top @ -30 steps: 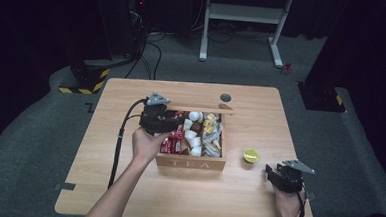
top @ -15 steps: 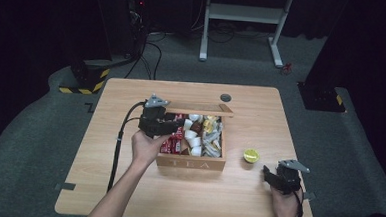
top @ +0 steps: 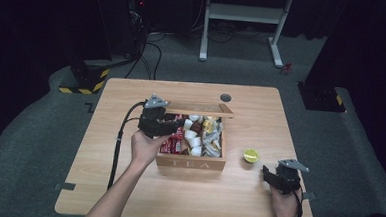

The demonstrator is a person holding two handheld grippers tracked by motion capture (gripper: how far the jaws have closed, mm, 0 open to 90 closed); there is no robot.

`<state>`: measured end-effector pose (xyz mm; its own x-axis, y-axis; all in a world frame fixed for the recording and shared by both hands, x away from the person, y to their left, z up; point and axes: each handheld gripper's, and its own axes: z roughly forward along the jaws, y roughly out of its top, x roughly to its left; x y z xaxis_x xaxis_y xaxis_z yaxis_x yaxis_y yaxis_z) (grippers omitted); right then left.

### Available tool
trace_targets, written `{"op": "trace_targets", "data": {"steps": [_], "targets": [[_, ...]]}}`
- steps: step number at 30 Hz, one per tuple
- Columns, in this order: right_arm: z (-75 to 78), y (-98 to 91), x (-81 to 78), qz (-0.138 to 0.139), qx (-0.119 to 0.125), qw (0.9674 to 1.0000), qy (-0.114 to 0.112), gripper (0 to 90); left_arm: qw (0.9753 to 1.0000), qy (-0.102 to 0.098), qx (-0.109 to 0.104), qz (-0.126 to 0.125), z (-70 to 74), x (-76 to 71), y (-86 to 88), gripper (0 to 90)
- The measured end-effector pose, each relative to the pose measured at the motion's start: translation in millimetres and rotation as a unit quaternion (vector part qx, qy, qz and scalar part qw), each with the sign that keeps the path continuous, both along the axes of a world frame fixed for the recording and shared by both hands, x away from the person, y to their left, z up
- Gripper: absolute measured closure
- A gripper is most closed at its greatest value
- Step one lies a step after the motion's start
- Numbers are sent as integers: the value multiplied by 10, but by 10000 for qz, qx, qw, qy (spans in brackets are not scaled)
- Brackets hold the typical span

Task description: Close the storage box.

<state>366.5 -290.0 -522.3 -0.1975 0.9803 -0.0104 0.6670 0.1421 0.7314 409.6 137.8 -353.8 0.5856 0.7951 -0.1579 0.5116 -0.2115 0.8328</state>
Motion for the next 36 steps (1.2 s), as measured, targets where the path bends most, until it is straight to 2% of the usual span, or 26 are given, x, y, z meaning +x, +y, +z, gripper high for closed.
{"op": "trace_targets", "data": {"steps": [2, 8, 10, 14, 17, 19, 23, 25, 26, 29, 36], "targets": [[0, 4, 6, -10, 4, 10000, 5, 366, 10000, 29, 54, 4, -5, -11, 0, 548], [-1, 1, 9, 10, -5, 10000, -7, 365, 10000, 64, -2, 19, -35, -37, -10, 548], [-1, 1, 9, 10, -3, 10000, -5, 365, 10000, 48, 67, -25, -40, -39, -12, 547], [-1, 2, 9, 19, -2, 10000, -1, 362, 10000, 74, 19, -38, -60, -56, -29, 547], [-1, 1, 10, 24, -2, 10000, -2, 358, 9999, 45, 72, -56, -93, -81, -29, 549], [-3, -2, 11, 59, -27, 10000, -8, 356, 9999, 87, 16, -56, -116, -100, -32, 551], [-3, -2, 11, 62, -26, 10000, -8, 355, 9998, 85, 133, -91, -160, -134, -21, 551], [-3, -5, 13, 81, -43, 10000, -16, 355, 9998, 140, 67, -79, -178, -152, -16, 551], [-3, -5, 13, 80, -43, 10000, -16, 355, 9998, 112, 112, -91, -184, -156, -4, 552], [-3, -4, 12, 73, -39, 10000, -12, 355, 9999, 142, 39, -59, -207, -177, 12, 552], [-2, 0, 8, 65, -37, 10000, -10, 355, 9999, 152, 29, -74, -281, -217, 22, 554]]}}
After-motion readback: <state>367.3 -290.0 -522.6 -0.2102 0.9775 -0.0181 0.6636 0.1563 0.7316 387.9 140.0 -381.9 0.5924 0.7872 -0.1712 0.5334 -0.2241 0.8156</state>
